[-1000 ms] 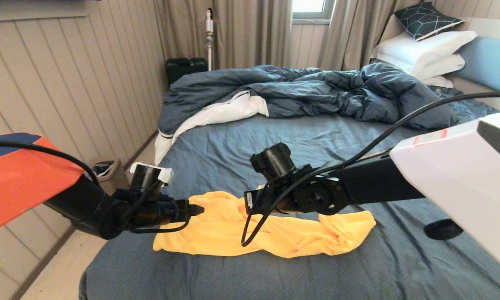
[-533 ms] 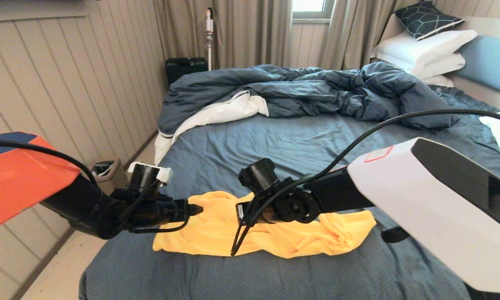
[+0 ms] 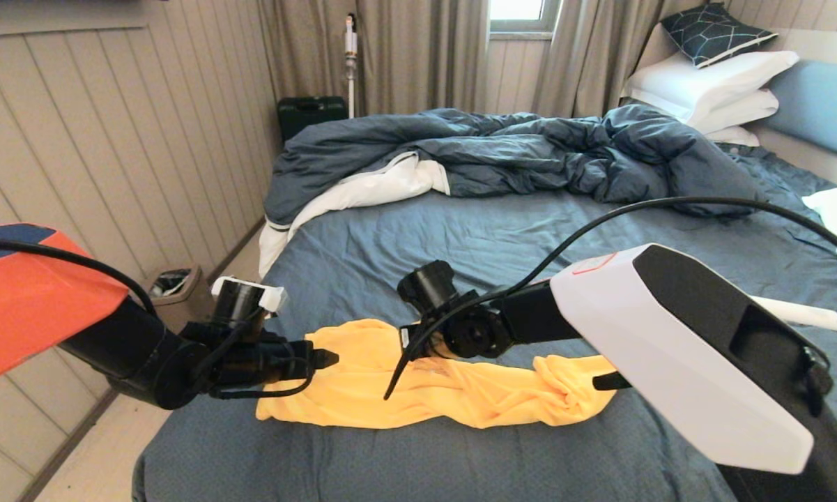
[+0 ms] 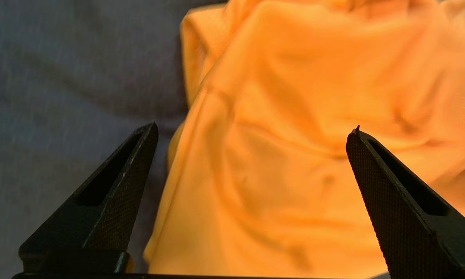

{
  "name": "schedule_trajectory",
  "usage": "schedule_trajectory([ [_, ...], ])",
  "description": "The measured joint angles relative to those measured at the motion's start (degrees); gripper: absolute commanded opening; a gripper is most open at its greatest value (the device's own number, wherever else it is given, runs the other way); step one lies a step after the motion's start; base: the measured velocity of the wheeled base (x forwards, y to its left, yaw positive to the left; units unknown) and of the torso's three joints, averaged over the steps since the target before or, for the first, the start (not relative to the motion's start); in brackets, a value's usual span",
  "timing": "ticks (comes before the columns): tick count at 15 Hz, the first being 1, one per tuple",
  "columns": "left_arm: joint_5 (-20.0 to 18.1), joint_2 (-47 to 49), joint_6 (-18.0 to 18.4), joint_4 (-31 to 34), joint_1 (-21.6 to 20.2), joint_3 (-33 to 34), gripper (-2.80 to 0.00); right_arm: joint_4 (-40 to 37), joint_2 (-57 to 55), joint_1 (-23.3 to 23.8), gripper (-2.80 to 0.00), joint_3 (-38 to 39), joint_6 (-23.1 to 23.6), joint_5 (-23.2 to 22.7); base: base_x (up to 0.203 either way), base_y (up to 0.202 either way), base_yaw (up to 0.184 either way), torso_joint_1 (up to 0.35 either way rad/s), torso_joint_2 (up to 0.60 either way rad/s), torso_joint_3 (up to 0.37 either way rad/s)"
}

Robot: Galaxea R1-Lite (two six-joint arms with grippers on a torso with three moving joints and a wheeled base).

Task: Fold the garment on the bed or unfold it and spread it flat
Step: Unford the yellow T-shirt

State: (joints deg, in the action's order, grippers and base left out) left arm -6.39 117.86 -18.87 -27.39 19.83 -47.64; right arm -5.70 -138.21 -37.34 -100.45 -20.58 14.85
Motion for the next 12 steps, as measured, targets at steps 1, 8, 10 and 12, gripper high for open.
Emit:
schedule_trajectory([
  [1, -0.1, -0.5, 0.0, 0.0, 0.0, 0.8, 0.00, -0.7, -1.0, 0.7, -2.80, -2.1, 0.1, 0.4, 0.000, 0.000, 0.000, 0.000, 0.00, 0.000],
  [8, -1.3, -3.1, -0.1, 0.0, 0.3, 3.0, 0.00, -0.6, -6.6, 3.6, -2.80, -11.0, 3.2, 7.5, 0.000, 0.000, 0.000, 0.000, 0.00, 0.000],
  [10, -1.3, -3.2, -0.1, 0.0, 0.3, 3.2, 0.00, 2.0, -6.5, 5.0, -2.80, -11.0, 3.2, 8.3, 0.000, 0.000, 0.000, 0.000, 0.00, 0.000],
  [12, -1.2, -3.2, -0.1, 0.0, 0.3, 3.2, 0.00, 2.6, -6.3, 5.6, -2.80, -11.0, 3.5, 8.5, 0.000, 0.000, 0.000, 0.000, 0.00, 0.000],
])
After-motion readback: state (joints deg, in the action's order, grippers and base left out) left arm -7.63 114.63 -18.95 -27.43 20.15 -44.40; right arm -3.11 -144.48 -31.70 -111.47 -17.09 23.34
